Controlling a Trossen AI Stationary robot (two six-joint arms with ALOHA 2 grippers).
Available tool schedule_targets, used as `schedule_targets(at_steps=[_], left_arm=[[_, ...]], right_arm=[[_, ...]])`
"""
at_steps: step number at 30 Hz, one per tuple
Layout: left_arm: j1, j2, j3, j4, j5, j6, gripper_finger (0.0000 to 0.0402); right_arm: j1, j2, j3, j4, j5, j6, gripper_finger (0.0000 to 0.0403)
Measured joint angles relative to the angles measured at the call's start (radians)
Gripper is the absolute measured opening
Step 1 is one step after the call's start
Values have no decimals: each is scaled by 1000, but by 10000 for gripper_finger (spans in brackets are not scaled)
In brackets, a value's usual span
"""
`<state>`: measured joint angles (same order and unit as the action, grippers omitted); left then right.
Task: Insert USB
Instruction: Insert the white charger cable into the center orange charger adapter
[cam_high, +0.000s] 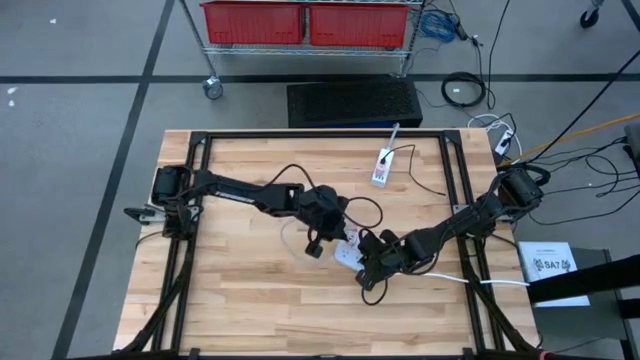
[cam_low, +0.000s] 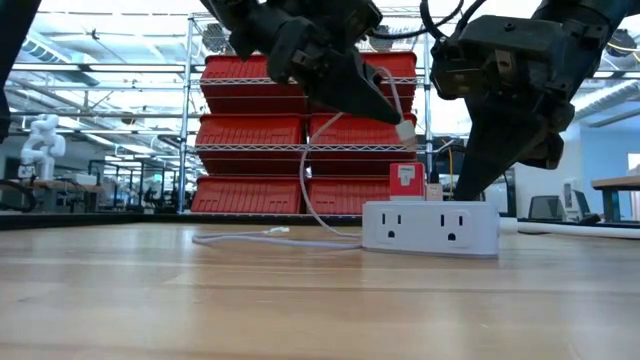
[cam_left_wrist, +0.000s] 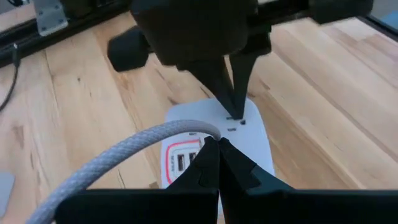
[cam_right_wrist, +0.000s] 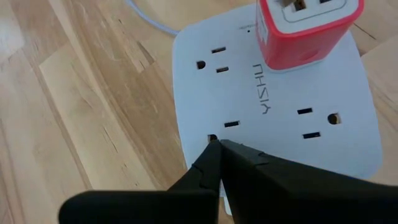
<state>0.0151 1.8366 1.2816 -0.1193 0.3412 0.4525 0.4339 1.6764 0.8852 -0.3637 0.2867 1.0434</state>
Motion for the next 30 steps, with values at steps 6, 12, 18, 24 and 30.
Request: schedule_targets(at_steps=[6, 12, 18, 24, 30], left_arm=[[17, 0, 0, -21, 3, 24, 0], [24, 0, 0, -36, 8, 49, 0], [25, 0, 0, -56, 11, 79, 0], [24, 0, 0, -56, 11, 90, 0], [24, 0, 0, -55, 11, 105, 0]], right_arm=[[1, 0, 0, 0, 0, -1, 0], [1, 0, 0, 1, 0, -8, 0], [1, 0, 0, 1, -1, -9, 0], [1, 0, 0, 1, 0, -9, 0], [1, 0, 0, 1, 0, -9, 0]])
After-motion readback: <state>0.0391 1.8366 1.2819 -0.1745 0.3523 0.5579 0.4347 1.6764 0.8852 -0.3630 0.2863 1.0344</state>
